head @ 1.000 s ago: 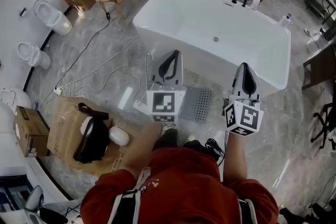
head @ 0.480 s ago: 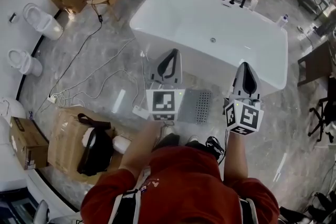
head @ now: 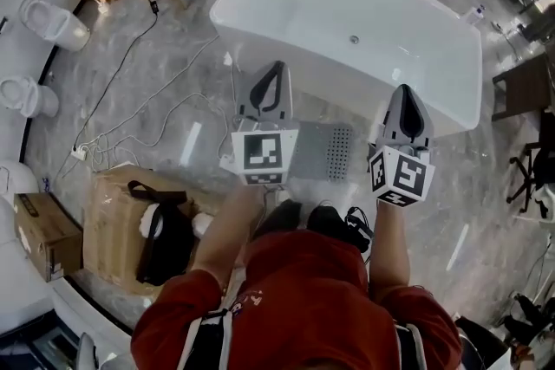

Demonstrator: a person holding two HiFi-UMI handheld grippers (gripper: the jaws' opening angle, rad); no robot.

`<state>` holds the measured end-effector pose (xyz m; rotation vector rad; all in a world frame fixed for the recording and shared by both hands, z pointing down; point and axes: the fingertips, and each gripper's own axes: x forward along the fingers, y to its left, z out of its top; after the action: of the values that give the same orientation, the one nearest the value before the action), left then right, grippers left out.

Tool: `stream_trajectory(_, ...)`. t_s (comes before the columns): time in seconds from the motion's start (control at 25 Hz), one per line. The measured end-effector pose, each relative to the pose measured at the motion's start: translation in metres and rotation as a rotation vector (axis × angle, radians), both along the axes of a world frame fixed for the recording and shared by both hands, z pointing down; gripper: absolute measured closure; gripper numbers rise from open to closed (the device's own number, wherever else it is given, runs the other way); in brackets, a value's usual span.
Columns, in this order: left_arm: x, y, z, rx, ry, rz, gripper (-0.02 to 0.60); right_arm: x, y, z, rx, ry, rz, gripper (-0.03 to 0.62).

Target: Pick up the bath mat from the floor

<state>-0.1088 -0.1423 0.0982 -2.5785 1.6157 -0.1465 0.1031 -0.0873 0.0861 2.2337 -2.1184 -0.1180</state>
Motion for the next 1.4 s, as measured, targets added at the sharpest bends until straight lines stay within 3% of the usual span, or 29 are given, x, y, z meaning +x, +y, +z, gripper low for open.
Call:
stream_trajectory(0.28,-0.003,-0.028,0.060,-0.114,-0.020,-0.029,0.565,0.009,-0.027,0.051,-0.086,0.024,-0.004,0.580)
stream_trajectory(0.72,0.014,-0.052,0.181,-0.150,-0.037,-0.093,0.565,0.054,-0.061,0.180,-0.192,0.024,-0.047,0.582)
stream_trajectory(1.2,0.043,-0.046,0.364,-0.288,-0.031,-0.099,0.565,0.054,-0.064,0.401,-0.388,0.052,-0.138,0.580)
stream_trajectory(1.4,0.046,-0.045,0.450,-0.326,-0.081,-0.094,0.565,0.063,-0.061,0.495,-0.460,0.075,-0.150,0.582)
